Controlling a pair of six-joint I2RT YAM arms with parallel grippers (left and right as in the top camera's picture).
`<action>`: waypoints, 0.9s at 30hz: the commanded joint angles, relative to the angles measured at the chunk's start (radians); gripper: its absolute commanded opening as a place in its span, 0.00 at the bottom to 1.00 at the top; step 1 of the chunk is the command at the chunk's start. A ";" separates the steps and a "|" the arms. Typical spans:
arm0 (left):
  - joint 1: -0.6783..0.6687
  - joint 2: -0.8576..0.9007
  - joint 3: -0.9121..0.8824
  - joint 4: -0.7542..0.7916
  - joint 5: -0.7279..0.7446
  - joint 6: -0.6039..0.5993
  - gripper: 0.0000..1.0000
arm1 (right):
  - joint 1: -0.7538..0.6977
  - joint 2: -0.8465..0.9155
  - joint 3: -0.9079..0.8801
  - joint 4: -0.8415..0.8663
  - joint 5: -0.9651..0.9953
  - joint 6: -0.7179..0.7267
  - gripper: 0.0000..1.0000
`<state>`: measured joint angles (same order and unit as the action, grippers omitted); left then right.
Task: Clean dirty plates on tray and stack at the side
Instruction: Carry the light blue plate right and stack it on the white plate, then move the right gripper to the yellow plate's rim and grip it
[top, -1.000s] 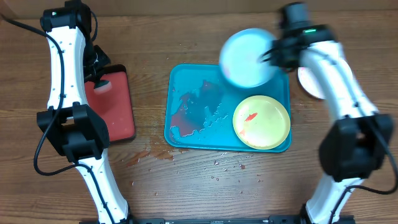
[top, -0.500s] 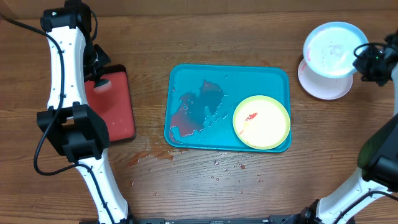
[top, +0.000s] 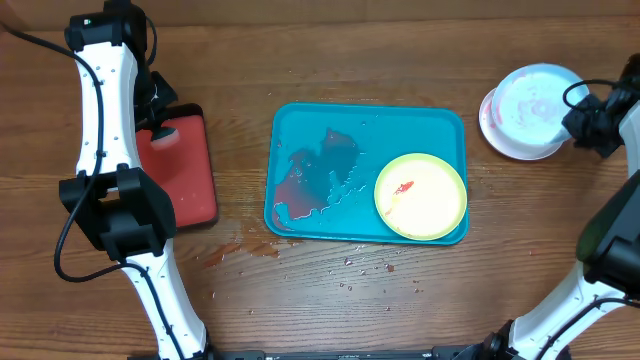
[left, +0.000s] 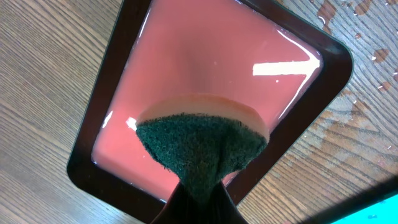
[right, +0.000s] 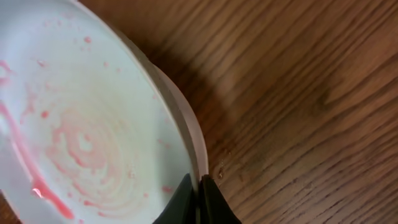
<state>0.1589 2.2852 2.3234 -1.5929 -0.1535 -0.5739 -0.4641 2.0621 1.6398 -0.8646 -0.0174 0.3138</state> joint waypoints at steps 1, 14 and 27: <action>-0.002 -0.023 -0.004 0.002 -0.013 0.011 0.04 | 0.004 0.002 -0.002 -0.014 -0.016 0.008 0.10; -0.002 -0.023 -0.004 0.005 -0.010 0.021 0.04 | 0.058 -0.190 -0.002 -0.222 -0.259 -0.023 0.36; -0.002 -0.023 -0.004 -0.001 -0.010 0.022 0.04 | 0.393 -0.195 -0.200 -0.449 -0.105 -0.013 0.38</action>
<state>0.1589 2.2852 2.3230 -1.5902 -0.1535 -0.5697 -0.1032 1.8690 1.4914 -1.3197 -0.2150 0.2260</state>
